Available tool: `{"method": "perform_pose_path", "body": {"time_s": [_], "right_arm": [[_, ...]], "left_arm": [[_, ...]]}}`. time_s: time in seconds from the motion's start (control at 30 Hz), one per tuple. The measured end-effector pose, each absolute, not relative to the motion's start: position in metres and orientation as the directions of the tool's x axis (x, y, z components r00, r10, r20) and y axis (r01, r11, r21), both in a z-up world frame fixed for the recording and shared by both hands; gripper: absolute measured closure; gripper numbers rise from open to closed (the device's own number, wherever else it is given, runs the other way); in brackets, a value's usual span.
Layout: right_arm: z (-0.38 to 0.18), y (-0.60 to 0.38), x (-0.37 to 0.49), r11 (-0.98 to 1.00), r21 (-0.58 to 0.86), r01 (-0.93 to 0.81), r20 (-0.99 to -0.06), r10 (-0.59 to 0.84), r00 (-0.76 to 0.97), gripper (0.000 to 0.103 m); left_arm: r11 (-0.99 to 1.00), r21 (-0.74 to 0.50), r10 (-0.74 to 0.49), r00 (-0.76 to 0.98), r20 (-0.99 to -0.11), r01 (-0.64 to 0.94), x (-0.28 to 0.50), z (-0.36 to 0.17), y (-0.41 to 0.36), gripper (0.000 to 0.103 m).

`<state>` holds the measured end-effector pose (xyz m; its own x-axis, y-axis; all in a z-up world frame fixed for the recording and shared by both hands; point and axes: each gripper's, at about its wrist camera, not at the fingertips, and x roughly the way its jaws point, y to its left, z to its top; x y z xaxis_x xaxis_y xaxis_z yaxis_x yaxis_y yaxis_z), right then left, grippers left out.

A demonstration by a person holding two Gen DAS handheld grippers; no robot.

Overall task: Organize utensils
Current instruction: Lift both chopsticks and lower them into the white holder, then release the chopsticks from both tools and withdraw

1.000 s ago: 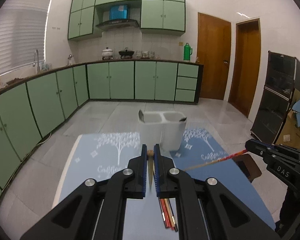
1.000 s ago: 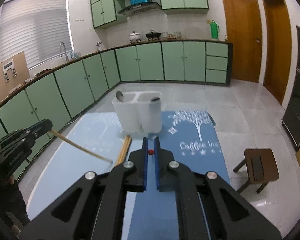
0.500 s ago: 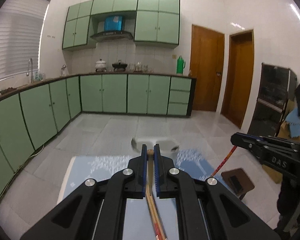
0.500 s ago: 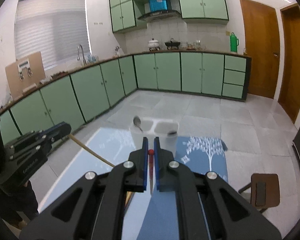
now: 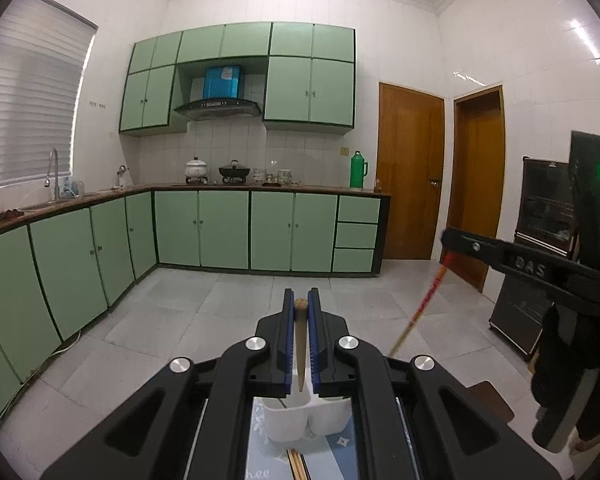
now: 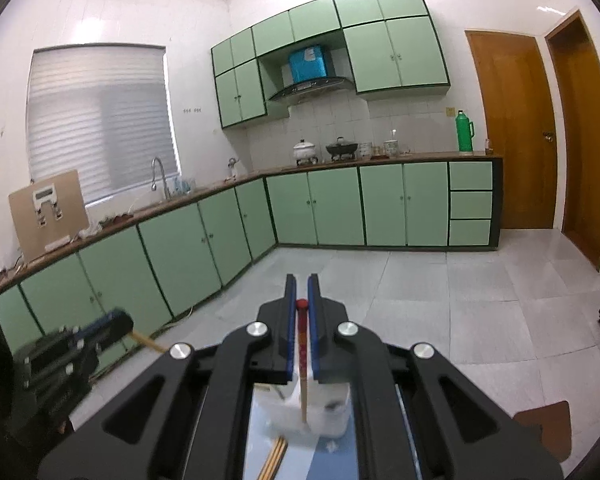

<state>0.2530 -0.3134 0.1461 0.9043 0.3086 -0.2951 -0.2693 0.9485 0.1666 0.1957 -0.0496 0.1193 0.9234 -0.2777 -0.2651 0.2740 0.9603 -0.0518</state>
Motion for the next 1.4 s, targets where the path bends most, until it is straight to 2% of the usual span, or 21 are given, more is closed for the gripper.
{"method": "perform_pose_path", "body": {"time_s": [0.17, 0.3, 0.63, 0.73, 0.77, 0.8, 0.87, 0.93, 0.97, 1.03, 1.1, 1.2, 1.3, 1.4], "right_arm": [[0.124, -0.31, 0.298, 0.95, 0.181, -0.253, -0.311, 0.299, 0.902, 0.098], [0.096, -0.303, 0.325, 0.955, 0.165, -0.246, -0.357, 0.29, 0.888, 0.098], [0.044, -0.281, 0.346, 0.958, 0.119, -0.262, -0.46, 0.287, 0.84, 0.097], [0.035, -0.281, 0.345, 0.96, 0.118, -0.255, -0.476, 0.28, 0.833, 0.09], [0.034, -0.281, 0.341, 0.96, 0.118, -0.253, -0.471, 0.278, 0.837, 0.08], [0.034, -0.282, 0.336, 0.962, 0.116, -0.248, -0.463, 0.274, 0.843, 0.062], [0.04, -0.286, 0.325, 0.967, 0.106, -0.23, -0.436, 0.253, 0.864, 0.047], [0.044, -0.291, 0.316, 0.971, 0.091, -0.222, -0.418, 0.239, 0.876, 0.04], [0.048, -0.293, 0.308, 0.974, 0.086, -0.21, -0.407, 0.227, 0.885, 0.031], [0.053, -0.3, 0.294, 0.979, 0.076, -0.19, -0.381, 0.205, 0.902, 0.025], [0.054, -0.307, 0.277, 0.982, 0.068, -0.175, -0.359, 0.188, 0.914, 0.016], [0.049, -0.315, 0.249, 0.984, 0.078, -0.159, -0.347, 0.176, 0.921, 0.01], [0.031, -0.32, 0.217, 0.987, 0.097, -0.129, -0.349, 0.155, 0.924, 0.005], [0.007, -0.319, 0.192, 0.988, 0.099, -0.115, -0.385, 0.145, 0.911, 0.005]], "left_arm": [[0.961, -0.052, -0.275, 0.904, -0.328, 0.273, 0.235, 0.095, -0.057, 0.097], [0.96, -0.064, -0.275, 0.887, -0.37, 0.271, 0.258, 0.069, -0.061, 0.096], [0.958, -0.079, -0.283, 0.856, -0.434, 0.276, 0.293, 0.03, -0.064, 0.096], [0.958, -0.087, -0.282, 0.85, -0.445, 0.273, 0.293, 0.022, -0.063, 0.09], [0.959, -0.089, -0.28, 0.851, -0.444, 0.269, 0.292, 0.022, -0.062, 0.083], [0.959, -0.095, -0.282, 0.854, -0.437, 0.267, 0.289, 0.023, -0.06, 0.075], [0.958, -0.1, -0.284, 0.86, -0.424, 0.268, 0.28, 0.027, -0.056, 0.067], [0.961, -0.087, -0.275, 0.871, -0.407, 0.263, 0.268, 0.032, -0.053, 0.057], [0.962, -0.084, -0.271, 0.877, -0.397, 0.259, 0.261, 0.033, -0.05, 0.051], [0.964, -0.096, -0.267, 0.883, -0.386, 0.25, 0.247, 0.035, -0.042, 0.042], [0.965, -0.108, -0.264, 0.888, -0.376, 0.241, 0.231, 0.034, -0.034, 0.035], [0.97, -0.1, -0.241, 0.894, -0.378, 0.22, 0.207, 0.026, -0.025, 0.024], [0.974, -0.106, -0.225, 0.885, -0.407, 0.199, 0.177, 0.005, -0.014, 0.018], [0.979, -0.108, -0.204, 0.865, -0.459, 0.173, 0.155, -0.022, -0.007, 0.018]]}}
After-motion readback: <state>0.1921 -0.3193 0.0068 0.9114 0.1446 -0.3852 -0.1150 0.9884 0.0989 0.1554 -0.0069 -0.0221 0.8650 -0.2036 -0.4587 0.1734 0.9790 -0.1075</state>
